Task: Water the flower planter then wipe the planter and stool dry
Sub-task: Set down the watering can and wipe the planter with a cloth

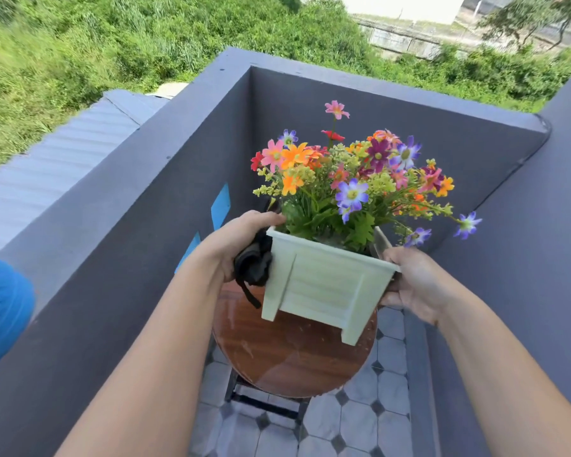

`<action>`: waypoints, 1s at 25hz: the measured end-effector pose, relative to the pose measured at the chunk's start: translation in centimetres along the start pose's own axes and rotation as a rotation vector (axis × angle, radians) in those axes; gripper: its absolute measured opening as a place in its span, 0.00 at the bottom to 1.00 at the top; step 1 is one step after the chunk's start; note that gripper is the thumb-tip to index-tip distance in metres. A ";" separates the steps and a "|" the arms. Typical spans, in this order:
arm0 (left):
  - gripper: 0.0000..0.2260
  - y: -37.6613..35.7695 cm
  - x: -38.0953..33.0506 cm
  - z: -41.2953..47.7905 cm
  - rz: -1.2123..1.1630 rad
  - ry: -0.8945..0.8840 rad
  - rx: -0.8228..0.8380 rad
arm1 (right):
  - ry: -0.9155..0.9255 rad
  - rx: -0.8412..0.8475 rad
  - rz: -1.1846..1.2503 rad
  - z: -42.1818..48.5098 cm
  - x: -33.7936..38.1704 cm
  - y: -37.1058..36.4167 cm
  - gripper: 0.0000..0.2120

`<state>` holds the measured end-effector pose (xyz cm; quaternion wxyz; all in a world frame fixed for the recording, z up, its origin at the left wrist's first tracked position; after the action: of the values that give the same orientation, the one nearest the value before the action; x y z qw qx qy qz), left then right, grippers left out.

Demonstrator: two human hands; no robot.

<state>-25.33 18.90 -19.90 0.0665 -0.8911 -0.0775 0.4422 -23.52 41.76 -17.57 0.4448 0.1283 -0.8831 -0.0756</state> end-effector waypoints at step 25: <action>0.09 -6.6 -0.8 -7.3 0.178 -0.483 -0.469 | -0.111 -0.185 0.599 -0.2 -4.1 -4.7 0.26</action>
<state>-20.55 24.81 -13.68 -0.1995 -0.7550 -0.1124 0.6144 -20.27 38.48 -21.75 0.4084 -0.1830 -0.8938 -0.0281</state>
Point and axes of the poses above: each hand's wrist, its own z-axis towards the middle knuckle, its own y-axis out of the back of the hand, x = y × z, the point moved 8 cm from there along z, towards the middle knuckle, and after that the axes turned 7 degrees about -z, right-handed, at the moved point
